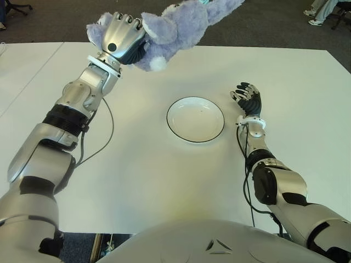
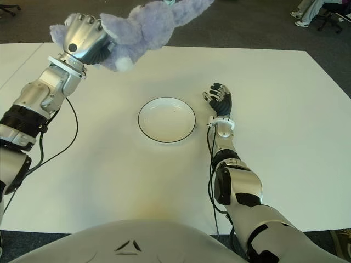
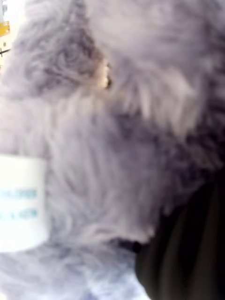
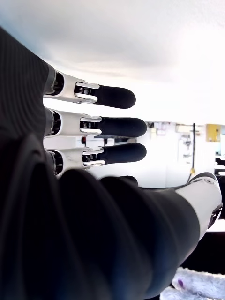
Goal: Put the doll into the plate.
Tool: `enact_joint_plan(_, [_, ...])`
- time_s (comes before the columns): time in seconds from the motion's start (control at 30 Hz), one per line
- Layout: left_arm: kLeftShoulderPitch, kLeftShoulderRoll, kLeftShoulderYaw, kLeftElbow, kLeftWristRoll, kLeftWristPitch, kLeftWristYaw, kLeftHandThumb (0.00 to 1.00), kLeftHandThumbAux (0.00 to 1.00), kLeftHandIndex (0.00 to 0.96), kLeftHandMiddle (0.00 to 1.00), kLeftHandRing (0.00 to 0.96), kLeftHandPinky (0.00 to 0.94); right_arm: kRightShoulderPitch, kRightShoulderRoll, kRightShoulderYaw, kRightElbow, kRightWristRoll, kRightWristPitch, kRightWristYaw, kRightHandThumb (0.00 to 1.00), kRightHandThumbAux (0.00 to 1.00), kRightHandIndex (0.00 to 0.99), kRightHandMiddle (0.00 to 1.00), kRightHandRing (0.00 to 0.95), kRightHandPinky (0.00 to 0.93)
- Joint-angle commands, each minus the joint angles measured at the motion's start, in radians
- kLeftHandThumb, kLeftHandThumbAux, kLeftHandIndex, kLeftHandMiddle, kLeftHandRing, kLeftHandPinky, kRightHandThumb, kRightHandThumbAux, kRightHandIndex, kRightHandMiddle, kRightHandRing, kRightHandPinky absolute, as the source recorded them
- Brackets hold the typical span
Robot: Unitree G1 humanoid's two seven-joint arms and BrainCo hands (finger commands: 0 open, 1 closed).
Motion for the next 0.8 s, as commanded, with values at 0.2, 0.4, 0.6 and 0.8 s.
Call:
enact_joint_plan(0.2, [0.062, -0.040, 0.014, -0.123, 0.019, -0.002, -0.080, 0.853, 0.666, 0.402, 0.547, 0.827, 0.837, 0.215, 0.073, -0.010, 0.140, 0.012, 0.142, 0.010, 0.350, 0.893, 0.249, 0.290, 0.280, 0.279])
enact_joint_plan(0.4, [0.064, -0.055, 0.009, -0.135, 0.025, -0.001, -0.115, 0.854, 0.665, 0.403, 0.548, 0.821, 0.827, 0.215, 0.075, -0.007, 0.140, 0.008, 0.141, 0.003, 0.354, 0.892, 0.252, 0.290, 0.281, 0.285])
enact_joint_plan(0.6, [0.071, -0.113, -0.029, -0.108, 0.064, 0.006, -0.089, 0.853, 0.664, 0.403, 0.548, 0.813, 0.815, 0.215, 0.078, -0.009, 0.140, 0.012, 0.141, 0.006, 0.369, 0.891, 0.257, 0.289, 0.282, 0.286])
enact_joint_plan(0.8, [0.078, -0.141, -0.035, -0.102, 0.072, -0.010, -0.095, 0.852, 0.665, 0.402, 0.546, 0.808, 0.811, 0.215, 0.080, -0.014, 0.140, 0.017, 0.141, 0.012, 0.374, 0.881, 0.262, 0.289, 0.284, 0.288])
